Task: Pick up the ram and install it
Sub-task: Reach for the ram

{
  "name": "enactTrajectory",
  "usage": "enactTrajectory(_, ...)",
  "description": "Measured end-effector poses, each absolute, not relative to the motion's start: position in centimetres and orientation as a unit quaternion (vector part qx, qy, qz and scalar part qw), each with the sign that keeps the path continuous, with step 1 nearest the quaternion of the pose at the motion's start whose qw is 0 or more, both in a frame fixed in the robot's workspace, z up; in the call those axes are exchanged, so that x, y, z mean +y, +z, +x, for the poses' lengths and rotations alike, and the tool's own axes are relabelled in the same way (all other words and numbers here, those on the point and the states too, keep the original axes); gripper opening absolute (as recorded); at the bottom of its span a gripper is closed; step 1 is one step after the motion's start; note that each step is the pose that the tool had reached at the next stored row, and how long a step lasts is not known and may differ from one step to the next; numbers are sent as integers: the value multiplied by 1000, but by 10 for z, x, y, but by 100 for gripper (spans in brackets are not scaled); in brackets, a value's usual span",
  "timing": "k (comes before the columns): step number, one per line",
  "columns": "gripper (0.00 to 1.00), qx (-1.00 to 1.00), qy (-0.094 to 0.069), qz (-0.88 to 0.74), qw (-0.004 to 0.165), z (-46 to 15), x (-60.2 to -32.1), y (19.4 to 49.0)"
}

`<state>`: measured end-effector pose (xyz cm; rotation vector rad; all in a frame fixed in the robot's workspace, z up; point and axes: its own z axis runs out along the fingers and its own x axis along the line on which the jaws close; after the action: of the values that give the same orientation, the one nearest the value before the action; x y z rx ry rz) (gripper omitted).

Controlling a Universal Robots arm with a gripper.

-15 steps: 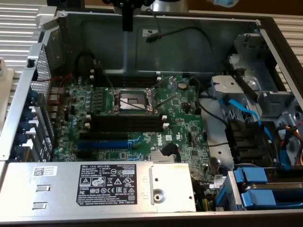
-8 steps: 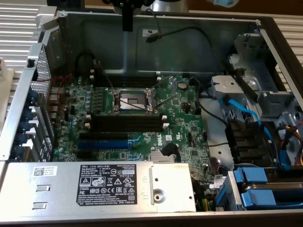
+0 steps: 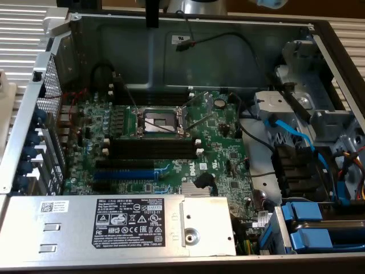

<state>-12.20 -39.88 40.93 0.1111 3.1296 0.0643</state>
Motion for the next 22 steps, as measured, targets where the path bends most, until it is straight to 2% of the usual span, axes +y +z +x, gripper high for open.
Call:
enactTrajectory(13,11,999,23,36,-7,-152,-400,417)
enactTrajectory(22,11,999,23,36,-10,-197,-400,417)
